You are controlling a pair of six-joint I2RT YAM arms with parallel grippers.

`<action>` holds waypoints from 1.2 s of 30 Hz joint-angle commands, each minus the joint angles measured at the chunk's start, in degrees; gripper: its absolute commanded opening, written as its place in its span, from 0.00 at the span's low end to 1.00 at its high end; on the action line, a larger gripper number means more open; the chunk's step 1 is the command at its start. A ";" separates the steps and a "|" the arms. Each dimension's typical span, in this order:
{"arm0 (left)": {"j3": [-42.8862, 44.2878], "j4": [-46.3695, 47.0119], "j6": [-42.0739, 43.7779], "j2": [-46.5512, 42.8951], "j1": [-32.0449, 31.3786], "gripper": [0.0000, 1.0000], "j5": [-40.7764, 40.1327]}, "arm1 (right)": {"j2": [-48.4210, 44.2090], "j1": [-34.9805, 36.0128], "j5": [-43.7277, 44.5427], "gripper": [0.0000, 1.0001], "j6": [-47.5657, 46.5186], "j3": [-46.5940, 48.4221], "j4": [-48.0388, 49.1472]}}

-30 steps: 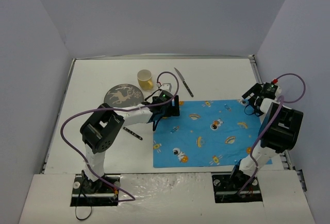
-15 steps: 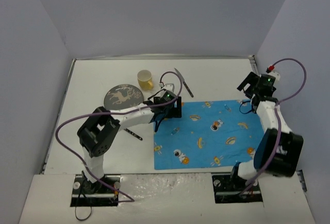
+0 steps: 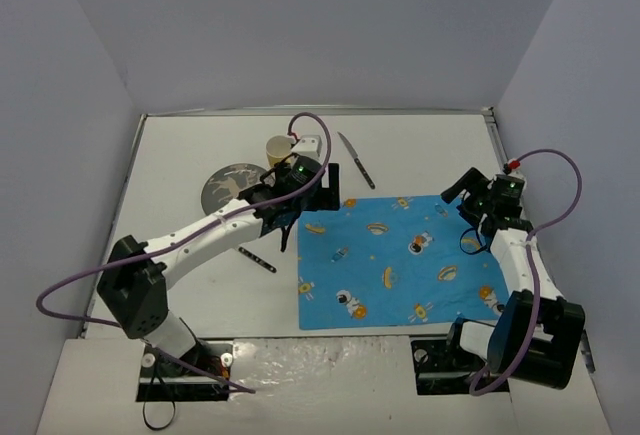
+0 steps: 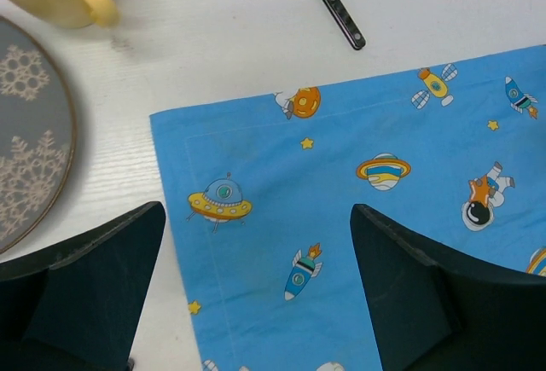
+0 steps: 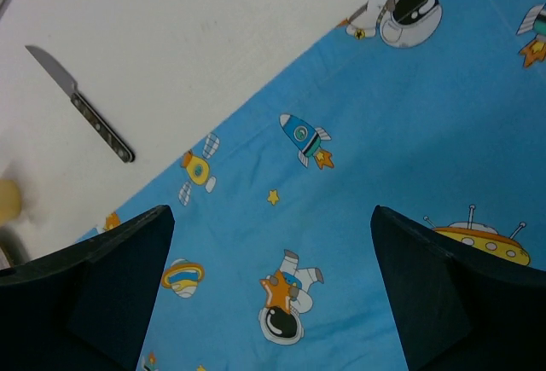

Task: Set the dinner table for one person

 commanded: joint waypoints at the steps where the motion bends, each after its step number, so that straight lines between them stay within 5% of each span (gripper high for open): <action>1: -4.20 -6.58 0.85 -10.60 2.22 0.92 -4.47 | 1.42 -0.01 -1.52 0.98 0.25 -2.68 2.29; 14: -19.99 -9.87 -3.44 -25.96 15.29 0.97 1.12 | 9.88 -0.55 1.36 0.98 -1.86 -3.71 7.17; 36: -26.93 -9.64 -5.67 -29.72 29.21 0.97 10.11 | 11.59 -0.46 7.18 0.99 -2.98 -2.07 7.26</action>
